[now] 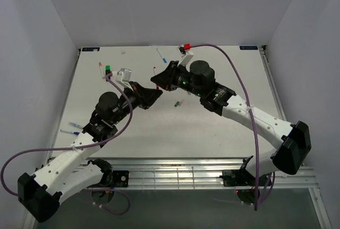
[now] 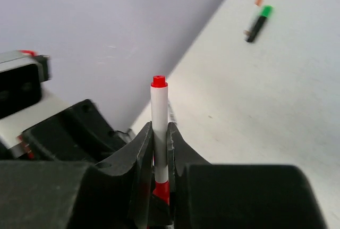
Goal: Open the pen caps
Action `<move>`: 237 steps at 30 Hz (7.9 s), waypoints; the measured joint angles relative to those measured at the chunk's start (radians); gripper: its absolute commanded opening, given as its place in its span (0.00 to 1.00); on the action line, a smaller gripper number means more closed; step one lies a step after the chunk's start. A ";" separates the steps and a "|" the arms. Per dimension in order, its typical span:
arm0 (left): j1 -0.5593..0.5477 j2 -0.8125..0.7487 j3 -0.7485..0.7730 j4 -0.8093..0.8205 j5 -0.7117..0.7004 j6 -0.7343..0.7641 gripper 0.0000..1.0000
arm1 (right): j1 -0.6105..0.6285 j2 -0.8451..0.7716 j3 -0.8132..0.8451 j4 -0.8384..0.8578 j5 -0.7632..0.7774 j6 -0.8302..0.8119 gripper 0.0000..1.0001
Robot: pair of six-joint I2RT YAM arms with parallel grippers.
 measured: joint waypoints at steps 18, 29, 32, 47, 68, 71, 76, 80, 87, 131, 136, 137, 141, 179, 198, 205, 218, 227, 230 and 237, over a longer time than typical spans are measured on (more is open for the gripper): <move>-0.075 -0.022 -0.187 0.017 0.237 0.146 0.00 | -0.286 0.029 -0.233 -0.005 -0.193 0.030 0.08; -0.035 0.410 0.099 -0.258 -0.085 0.183 0.00 | -0.428 0.162 -0.084 -0.288 -0.078 -0.320 0.08; 0.008 0.509 0.128 -0.236 -0.064 0.198 0.00 | -0.477 0.245 -0.062 -0.318 -0.063 -0.399 0.08; 0.134 0.965 0.282 -0.092 0.159 0.232 0.16 | -0.610 0.604 0.134 -0.334 -0.154 -0.558 0.10; 0.134 1.047 0.298 -0.051 0.179 0.208 0.38 | -0.610 0.679 0.142 -0.316 -0.233 -0.581 0.33; 0.134 1.049 0.301 -0.051 0.178 0.206 0.41 | -0.608 0.679 0.140 -0.309 -0.246 -0.579 0.36; 0.135 1.049 0.302 -0.048 0.177 0.204 0.45 | -0.605 0.679 0.131 -0.292 -0.264 -0.578 0.38; 0.136 1.033 0.298 -0.055 0.153 0.201 0.50 | -0.600 0.677 0.125 -0.280 -0.263 -0.571 0.41; 0.154 0.890 0.266 -0.089 0.096 0.206 0.98 | -0.592 0.633 0.125 -0.278 -0.189 -0.564 0.52; 0.193 0.519 0.222 -0.245 -0.430 0.016 0.98 | -0.377 1.306 1.085 -0.138 -0.068 -0.876 0.77; 0.198 0.520 0.231 -0.239 -0.430 0.003 0.98 | -0.377 1.337 1.134 -0.132 -0.082 -0.859 0.76; 0.199 0.520 0.231 -0.239 -0.430 0.002 0.98 | -0.377 1.339 1.136 -0.129 -0.085 -0.854 0.76; 0.201 0.520 0.231 -0.237 -0.438 -0.006 0.98 | -0.377 1.352 1.167 -0.128 -0.090 -0.837 0.74; 0.477 1.830 1.460 0.021 0.521 0.172 0.00 | -0.499 0.172 -0.272 0.333 -0.031 -0.543 0.76; 0.395 1.926 1.561 0.262 0.388 0.082 0.02 | -0.502 0.024 -0.458 0.393 -0.030 -0.555 0.76; 0.344 1.981 1.617 0.275 0.258 0.120 0.00 | -0.502 -0.017 -0.502 0.410 -0.030 -0.563 0.76; 0.372 2.029 1.633 0.266 0.155 0.149 0.00 | -0.504 -0.032 -0.520 0.426 -0.030 -0.577 0.76; 0.376 2.029 1.633 0.248 0.148 0.153 0.00 | -0.509 -0.079 -0.530 0.439 -0.030 -0.575 0.76; 0.375 2.029 1.633 0.243 0.147 0.163 0.00 | -0.509 -0.093 -0.535 0.446 -0.030 -0.573 0.76; 0.375 2.012 1.615 0.222 0.135 0.214 0.00 | -0.509 -0.099 -0.551 0.461 -0.030 -0.558 0.76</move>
